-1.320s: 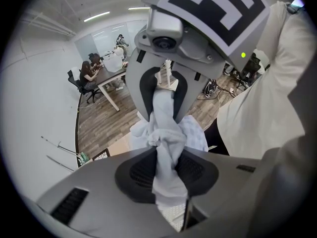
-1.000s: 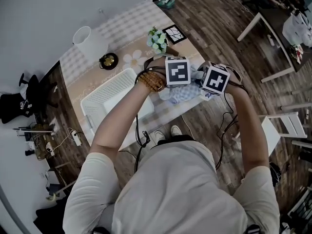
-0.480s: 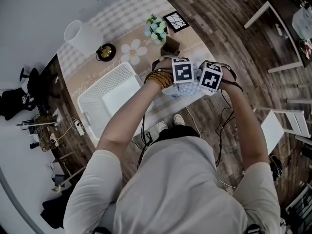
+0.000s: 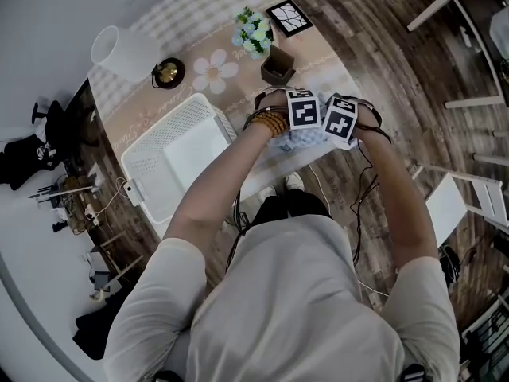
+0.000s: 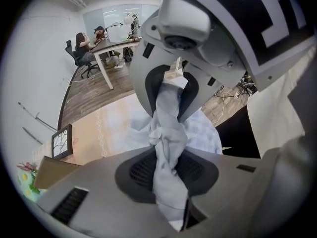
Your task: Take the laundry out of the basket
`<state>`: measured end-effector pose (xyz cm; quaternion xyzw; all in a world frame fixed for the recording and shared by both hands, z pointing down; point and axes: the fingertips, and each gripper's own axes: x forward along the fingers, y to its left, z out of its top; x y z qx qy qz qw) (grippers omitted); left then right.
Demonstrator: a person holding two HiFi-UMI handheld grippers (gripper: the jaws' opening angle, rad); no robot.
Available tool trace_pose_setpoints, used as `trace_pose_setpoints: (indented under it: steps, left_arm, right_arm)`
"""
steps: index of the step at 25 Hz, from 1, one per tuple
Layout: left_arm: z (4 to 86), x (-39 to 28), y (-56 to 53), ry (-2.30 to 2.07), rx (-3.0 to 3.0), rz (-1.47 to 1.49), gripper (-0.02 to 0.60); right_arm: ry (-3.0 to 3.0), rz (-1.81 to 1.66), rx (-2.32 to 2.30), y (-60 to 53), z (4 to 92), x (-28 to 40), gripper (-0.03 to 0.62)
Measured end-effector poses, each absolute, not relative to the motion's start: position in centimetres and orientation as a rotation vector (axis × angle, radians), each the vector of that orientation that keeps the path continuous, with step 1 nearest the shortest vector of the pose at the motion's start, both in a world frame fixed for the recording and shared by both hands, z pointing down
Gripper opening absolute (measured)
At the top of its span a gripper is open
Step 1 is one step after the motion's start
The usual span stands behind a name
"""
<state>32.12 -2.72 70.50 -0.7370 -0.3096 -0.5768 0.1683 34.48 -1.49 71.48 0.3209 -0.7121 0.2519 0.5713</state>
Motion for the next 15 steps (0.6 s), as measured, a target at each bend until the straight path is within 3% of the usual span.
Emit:
trace_pose_setpoints:
  steps: [7, 15]
  left_arm:
    - [72.1, 32.0, -2.4, -0.878, -2.096, -1.649, 0.126]
    - [70.7, 32.5, -3.1, -0.807, -2.1, -1.619, 0.179]
  right_arm:
    - [-1.678, 0.615, 0.743, -1.1, 73.1, 34.3, 0.181]
    - [-1.684, 0.613, 0.784, -1.7, 71.5, 34.9, 0.239]
